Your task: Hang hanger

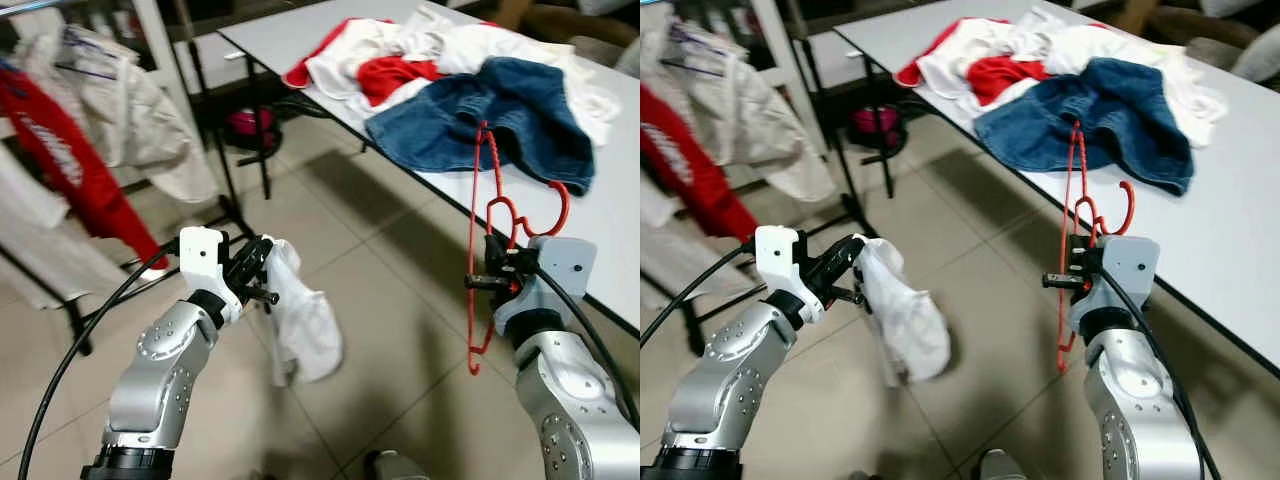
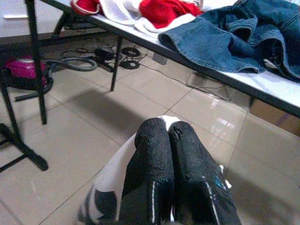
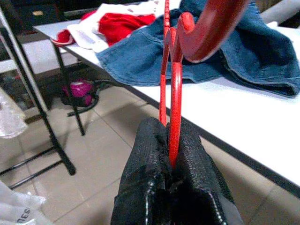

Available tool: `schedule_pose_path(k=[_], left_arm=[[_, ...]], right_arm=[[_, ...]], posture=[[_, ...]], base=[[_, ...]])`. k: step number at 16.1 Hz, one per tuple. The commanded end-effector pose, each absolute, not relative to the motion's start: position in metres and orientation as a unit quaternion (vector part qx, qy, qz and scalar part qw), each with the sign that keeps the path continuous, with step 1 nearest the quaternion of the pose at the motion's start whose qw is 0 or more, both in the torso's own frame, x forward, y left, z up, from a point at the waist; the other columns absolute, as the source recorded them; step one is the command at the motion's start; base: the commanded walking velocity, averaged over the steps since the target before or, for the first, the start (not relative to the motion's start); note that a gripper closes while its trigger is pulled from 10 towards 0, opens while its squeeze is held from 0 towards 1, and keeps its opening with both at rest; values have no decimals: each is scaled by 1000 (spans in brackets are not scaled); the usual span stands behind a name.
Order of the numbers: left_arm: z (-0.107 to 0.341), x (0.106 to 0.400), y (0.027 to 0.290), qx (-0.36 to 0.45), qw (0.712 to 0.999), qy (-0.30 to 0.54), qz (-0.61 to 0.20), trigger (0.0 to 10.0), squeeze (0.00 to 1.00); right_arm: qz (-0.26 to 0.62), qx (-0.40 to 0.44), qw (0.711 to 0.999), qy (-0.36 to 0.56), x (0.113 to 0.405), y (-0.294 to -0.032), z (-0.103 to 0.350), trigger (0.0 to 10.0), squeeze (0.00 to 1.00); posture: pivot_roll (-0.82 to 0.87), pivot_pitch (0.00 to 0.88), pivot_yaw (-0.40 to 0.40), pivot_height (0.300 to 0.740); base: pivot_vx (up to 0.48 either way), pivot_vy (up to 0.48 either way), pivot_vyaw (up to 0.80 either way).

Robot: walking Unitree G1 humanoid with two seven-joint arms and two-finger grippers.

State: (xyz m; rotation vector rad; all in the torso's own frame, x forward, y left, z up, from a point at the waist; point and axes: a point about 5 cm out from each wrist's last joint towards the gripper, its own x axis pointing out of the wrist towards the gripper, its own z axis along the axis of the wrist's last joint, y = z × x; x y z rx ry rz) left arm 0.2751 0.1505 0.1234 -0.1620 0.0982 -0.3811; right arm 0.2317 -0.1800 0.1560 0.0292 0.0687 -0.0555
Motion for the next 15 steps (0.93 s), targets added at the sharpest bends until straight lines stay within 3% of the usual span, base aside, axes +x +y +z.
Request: schedule_pose_path(k=[1,4,9,15], left_arm=[[129,274,151,-81,978,40,-187,10000,0],[122,274,152,-74,975,97,-187,10000,0],[138,287,149,-49,990,-3,-133,10000,0],[139,290,145,-43,987,-15,-153,10000,0]], right_arm=[[-29,0,999,37,234,-181,157,10000,0],[-29,29,998,45,231,-181,154,10000,0],[-62,-11,997,41,229,-187,151,10000,0],[-72,22,995,58,228,-182,146,10000,0]], posture=[[-140,70,40,740],[-146,71,55,740],[-154,65,78,740],[-146,59,98,740]], base=[[0,0,-800],[0,0,-800],[0,0,-800],[0,0,-779]])
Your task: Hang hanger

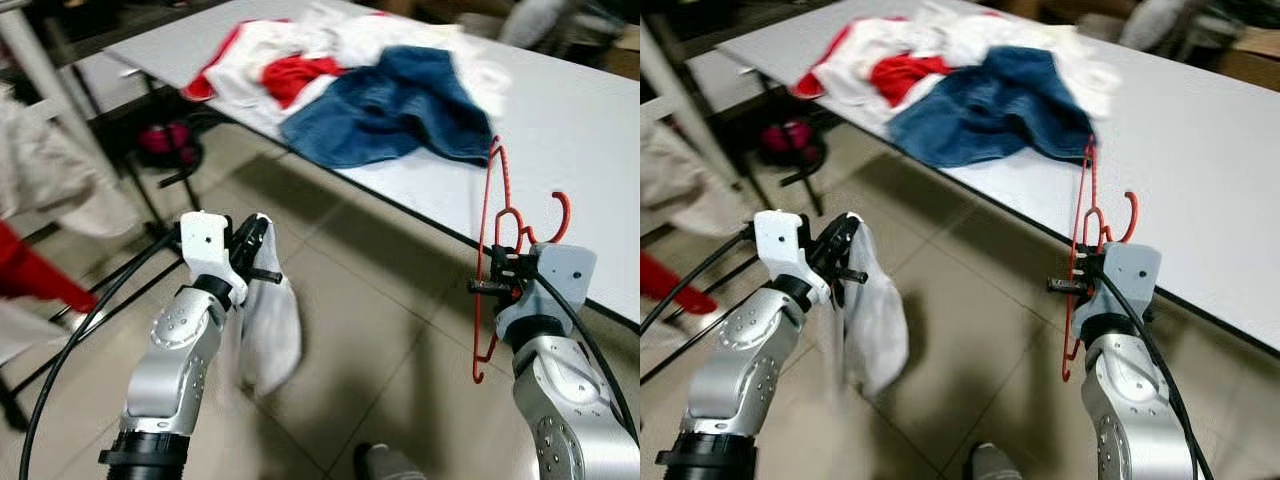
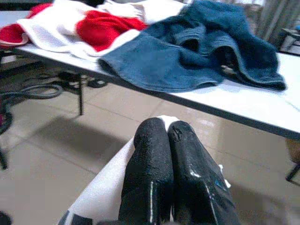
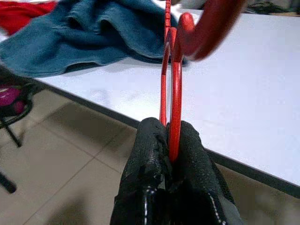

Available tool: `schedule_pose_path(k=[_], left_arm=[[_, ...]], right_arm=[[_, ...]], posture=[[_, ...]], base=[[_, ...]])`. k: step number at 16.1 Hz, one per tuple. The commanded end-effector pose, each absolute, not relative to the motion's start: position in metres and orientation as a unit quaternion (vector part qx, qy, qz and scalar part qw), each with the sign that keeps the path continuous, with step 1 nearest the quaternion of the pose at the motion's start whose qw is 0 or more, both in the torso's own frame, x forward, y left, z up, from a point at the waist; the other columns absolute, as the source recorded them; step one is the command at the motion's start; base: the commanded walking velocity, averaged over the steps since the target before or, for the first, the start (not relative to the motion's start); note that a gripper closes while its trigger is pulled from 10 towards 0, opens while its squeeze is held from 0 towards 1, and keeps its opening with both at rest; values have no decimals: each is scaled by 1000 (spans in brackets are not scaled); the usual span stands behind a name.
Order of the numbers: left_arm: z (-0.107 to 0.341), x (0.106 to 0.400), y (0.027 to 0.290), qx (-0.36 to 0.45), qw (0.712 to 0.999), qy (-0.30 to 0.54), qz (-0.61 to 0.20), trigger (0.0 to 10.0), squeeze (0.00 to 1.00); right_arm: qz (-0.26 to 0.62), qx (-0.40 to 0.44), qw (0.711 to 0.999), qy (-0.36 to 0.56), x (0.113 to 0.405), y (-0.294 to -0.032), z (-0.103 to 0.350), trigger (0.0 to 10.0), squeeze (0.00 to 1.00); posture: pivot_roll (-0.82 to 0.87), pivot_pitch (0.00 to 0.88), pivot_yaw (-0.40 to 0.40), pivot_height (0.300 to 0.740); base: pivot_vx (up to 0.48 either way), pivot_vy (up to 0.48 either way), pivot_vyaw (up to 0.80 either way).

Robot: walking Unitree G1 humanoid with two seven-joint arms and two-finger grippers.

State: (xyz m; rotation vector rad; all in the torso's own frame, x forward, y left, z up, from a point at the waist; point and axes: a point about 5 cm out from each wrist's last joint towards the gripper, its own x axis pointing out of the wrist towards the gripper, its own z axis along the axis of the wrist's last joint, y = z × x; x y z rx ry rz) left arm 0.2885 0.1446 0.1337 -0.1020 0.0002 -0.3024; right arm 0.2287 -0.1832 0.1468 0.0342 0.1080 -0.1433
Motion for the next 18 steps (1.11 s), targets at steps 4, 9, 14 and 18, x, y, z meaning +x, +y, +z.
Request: schedule_pose_path(k=[4,9,14,18], left_arm=[[139,295,162,-60,990,25,-123,10000,0],[143,294,165,-25,988,29,-150,10000,0],[146,292,156,-6,985,10,-169,10000,0],[145,292,156,-27,984,11,-177,10000,0]], right_arm=[[-72,30,995,56,227,-182,147,10000,0],[-61,71,995,33,230,-178,151,10000,0],[-43,56,997,38,230,-175,151,10000,0],[-29,36,998,41,234,-173,152,10000,0]], posture=[[-147,55,96,740],[-141,46,86,740],[-148,37,86,740],[-155,48,88,740]], base=[[0,0,-775],[0,0,-775],[0,0,-760],[0,0,-744]])
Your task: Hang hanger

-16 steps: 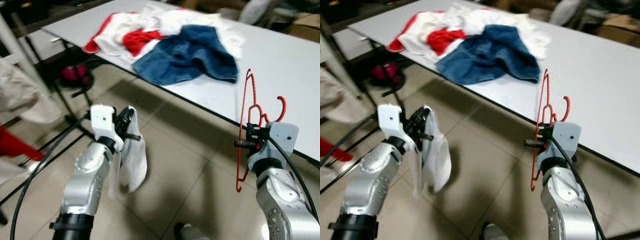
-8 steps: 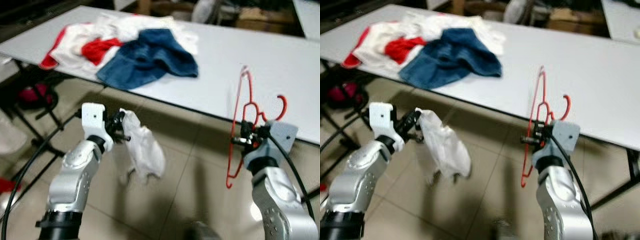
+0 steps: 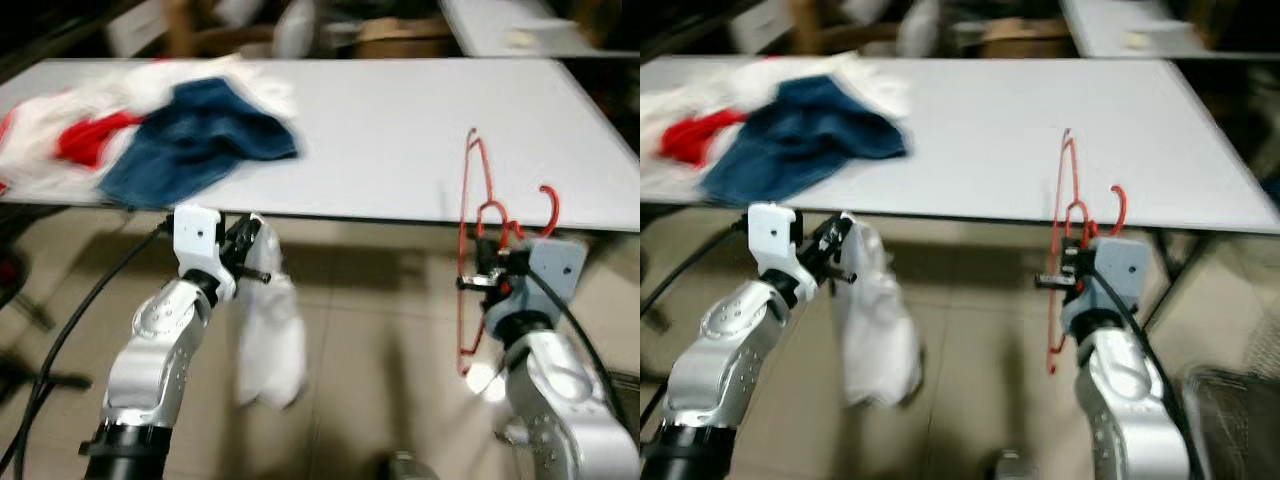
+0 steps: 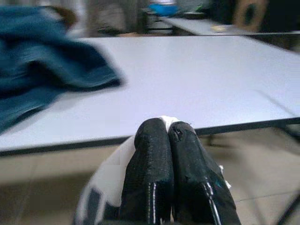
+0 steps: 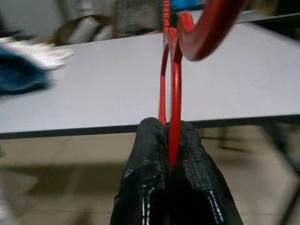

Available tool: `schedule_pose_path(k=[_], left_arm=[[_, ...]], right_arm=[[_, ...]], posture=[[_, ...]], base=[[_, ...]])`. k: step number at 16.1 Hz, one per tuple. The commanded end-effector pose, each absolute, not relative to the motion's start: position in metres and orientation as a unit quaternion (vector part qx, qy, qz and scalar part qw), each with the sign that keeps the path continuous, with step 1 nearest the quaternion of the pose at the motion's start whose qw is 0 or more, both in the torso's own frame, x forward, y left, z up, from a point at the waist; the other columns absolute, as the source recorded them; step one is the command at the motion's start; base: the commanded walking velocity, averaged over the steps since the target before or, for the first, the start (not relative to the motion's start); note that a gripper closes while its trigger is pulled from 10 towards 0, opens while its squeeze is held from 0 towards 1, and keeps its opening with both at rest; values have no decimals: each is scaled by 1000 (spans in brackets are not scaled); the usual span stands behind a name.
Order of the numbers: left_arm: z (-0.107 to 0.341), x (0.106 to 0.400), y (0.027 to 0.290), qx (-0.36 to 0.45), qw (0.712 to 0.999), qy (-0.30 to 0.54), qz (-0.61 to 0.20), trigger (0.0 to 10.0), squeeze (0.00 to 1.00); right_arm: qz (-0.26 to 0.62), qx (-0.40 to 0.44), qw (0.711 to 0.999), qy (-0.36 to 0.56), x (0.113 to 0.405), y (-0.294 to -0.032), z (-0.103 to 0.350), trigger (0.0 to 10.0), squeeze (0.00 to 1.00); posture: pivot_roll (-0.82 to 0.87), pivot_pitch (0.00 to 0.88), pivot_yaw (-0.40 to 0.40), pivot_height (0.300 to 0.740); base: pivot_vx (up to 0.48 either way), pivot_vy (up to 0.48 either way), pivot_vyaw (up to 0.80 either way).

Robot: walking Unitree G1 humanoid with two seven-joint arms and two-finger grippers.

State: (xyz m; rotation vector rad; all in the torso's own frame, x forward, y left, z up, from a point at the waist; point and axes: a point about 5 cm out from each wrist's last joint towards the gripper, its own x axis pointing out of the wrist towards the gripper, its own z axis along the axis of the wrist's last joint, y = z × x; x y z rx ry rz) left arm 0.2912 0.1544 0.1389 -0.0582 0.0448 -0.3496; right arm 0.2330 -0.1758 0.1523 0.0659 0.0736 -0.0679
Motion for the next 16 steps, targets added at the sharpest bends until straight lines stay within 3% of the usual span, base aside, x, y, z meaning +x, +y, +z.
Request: schedule_pose_path(k=[1,3,6,11,16], left_arm=[[144,291,156,-29,983,12,-182,10000,0],[144,293,155,-28,983,10,-180,10000,0],[145,293,153,-43,982,7,-184,10000,0],[139,291,155,-44,986,10,-159,10000,0],[148,294,157,-42,987,-8,-157,10000,0]], right_arm=[[-26,35,998,40,235,-173,153,10000,0],[-19,26,999,43,235,-173,153,10000,0],[39,-25,998,51,236,-163,153,10000,0],[92,-15,995,39,240,-157,160,10000,0],[119,-33,992,35,243,-152,162,10000,0]], posture=[[-155,48,88,740],[-156,51,88,740],[-165,53,84,740],[-164,52,34,740],[-166,45,35,740]], base=[[0,0,-744],[0,0,-741],[306,0,0],[386,0,0],[400,0,-800]])
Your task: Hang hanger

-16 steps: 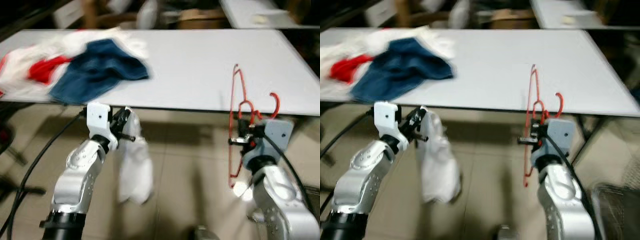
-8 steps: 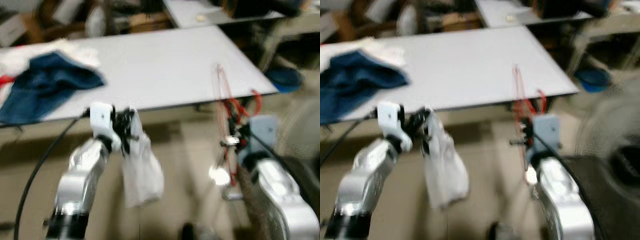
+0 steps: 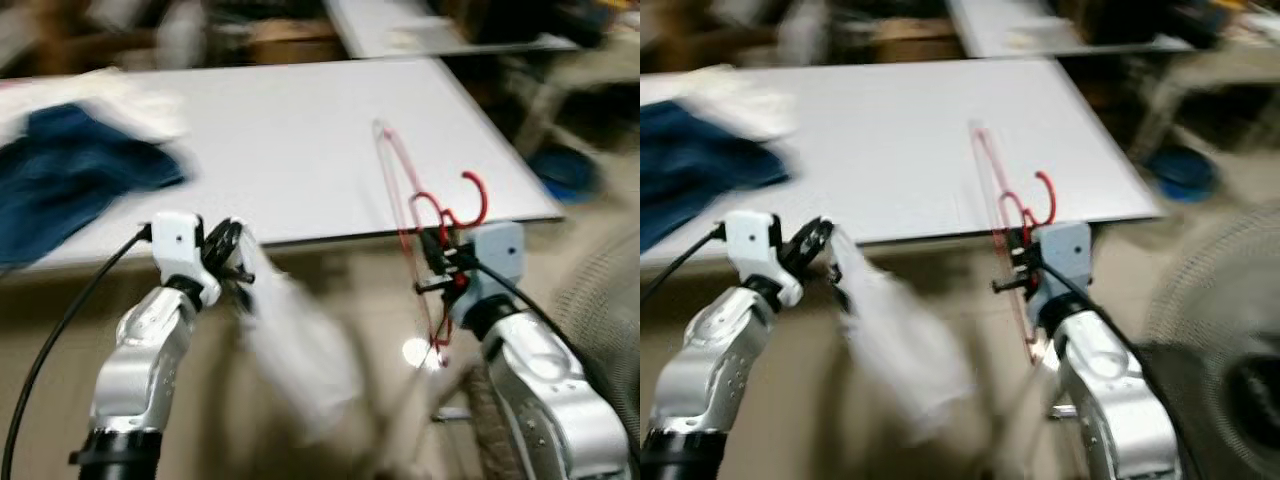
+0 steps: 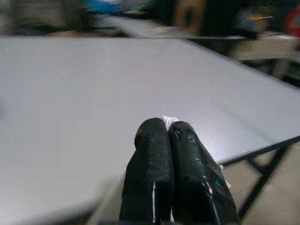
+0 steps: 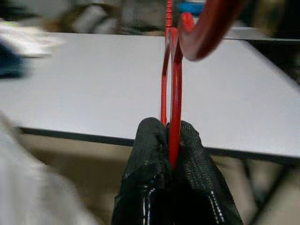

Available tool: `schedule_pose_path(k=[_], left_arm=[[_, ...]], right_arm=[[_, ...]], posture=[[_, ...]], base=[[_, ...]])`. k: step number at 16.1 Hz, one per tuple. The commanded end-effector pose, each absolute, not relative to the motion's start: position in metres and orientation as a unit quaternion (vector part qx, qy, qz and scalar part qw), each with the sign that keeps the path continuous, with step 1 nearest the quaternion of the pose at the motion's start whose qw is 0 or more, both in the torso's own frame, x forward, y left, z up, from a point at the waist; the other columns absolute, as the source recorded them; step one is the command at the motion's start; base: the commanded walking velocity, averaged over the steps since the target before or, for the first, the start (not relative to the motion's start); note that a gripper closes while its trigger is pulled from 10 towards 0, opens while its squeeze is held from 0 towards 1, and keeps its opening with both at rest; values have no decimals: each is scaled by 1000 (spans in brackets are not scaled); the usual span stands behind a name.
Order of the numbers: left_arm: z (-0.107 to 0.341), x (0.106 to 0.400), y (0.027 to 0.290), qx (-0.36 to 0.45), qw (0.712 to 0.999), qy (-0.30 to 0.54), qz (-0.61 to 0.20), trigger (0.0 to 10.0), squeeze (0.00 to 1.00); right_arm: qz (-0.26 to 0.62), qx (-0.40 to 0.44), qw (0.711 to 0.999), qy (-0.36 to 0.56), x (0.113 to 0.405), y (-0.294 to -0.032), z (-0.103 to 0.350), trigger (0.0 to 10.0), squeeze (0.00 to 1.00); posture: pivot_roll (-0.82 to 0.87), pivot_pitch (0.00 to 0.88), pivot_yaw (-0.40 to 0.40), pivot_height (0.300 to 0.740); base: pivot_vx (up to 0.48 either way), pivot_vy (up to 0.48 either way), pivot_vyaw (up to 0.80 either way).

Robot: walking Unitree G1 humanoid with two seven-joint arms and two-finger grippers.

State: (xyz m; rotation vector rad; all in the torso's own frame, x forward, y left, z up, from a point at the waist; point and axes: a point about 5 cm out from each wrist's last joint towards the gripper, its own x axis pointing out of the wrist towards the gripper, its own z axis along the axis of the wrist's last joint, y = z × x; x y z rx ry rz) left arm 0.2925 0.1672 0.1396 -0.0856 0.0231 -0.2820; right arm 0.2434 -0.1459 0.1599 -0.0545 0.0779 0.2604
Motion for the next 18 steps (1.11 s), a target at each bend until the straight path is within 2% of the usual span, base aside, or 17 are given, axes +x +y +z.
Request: schedule_pose_path(k=[1,8,11,15,18], left_arm=[[151,296,156,-39,986,-13,-159,10000,0],[196,329,165,-7,985,-71,-155,10000,0],[219,346,165,1,981,-101,-163,10000,0],[240,374,168,26,980,-117,-161,10000,0],[261,391,178,56,978,-129,-153,10000,0]], right_arm=[[121,-34,992,31,244,-152,163,10000,0],[241,-79,967,8,245,-162,190,10000,0],[319,-107,942,15,236,-171,205,10000,0],[371,-161,913,49,221,-206,224,10000,0],[444,-191,872,83,207,-225,240,10000,0]], posture=[[-166,44,40,740],[-160,23,66,740],[-153,17,69,740],[-159,10,80,740],[-156,8,79,740]], base=[[398,0,0],[398,0,0],[398,0,0],[396,0,0],[389,0,0]])
